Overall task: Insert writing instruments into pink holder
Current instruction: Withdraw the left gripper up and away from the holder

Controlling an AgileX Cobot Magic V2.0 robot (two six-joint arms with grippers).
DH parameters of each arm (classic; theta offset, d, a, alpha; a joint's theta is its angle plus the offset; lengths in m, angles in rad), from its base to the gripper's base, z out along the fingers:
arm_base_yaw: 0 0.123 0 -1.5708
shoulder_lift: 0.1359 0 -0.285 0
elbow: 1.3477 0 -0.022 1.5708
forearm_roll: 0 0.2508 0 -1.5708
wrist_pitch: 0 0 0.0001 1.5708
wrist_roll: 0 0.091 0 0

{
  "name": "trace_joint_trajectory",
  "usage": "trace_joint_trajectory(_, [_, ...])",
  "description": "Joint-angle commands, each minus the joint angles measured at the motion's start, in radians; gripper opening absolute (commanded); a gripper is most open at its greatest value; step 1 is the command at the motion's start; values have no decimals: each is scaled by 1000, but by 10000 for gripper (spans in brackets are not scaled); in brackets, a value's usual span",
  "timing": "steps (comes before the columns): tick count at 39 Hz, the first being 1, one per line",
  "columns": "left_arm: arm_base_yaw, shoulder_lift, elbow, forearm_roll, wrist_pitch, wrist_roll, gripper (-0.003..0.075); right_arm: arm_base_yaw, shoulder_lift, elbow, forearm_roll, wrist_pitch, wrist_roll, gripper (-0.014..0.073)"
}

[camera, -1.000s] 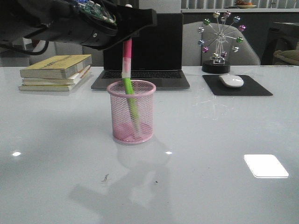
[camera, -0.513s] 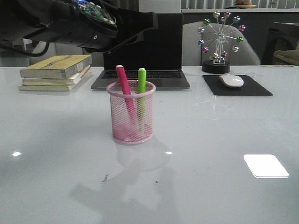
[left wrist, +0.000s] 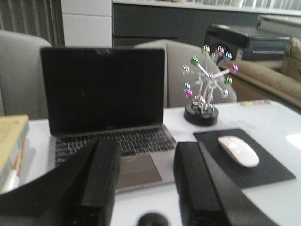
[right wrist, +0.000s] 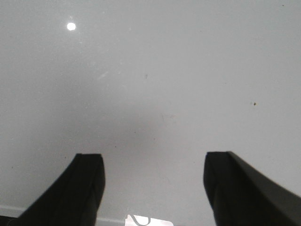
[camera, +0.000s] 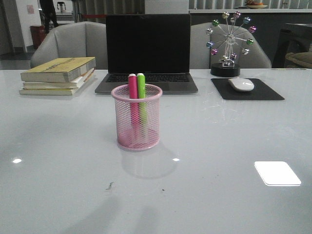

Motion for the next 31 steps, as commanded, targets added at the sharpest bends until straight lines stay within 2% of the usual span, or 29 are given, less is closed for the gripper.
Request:
trace_joint_trajectory(1, [56, -154, -27, 12, 10, 25, 365, -6, -15, -25, -13, -59, -6, 551])
trace_joint_trajectory(9, [212, -343, -27, 12, 221, 118, 365, -6, -15, -25, -13, -74, -6, 551])
trace_joint_trajectory(16, [336, -475, -26, 51, 391, 118, 365, -6, -15, -25, -13, -89, -6, 551])
trace_joint_trajectory(24, [428, -592, -1, 86, 549, 118, 365, -6, -15, -25, -13, -90, -6, 551])
trace_joint_trajectory(31, [484, -699, 124, 97, 628, 118, 365, -6, -15, -25, -12, -89, -6, 551])
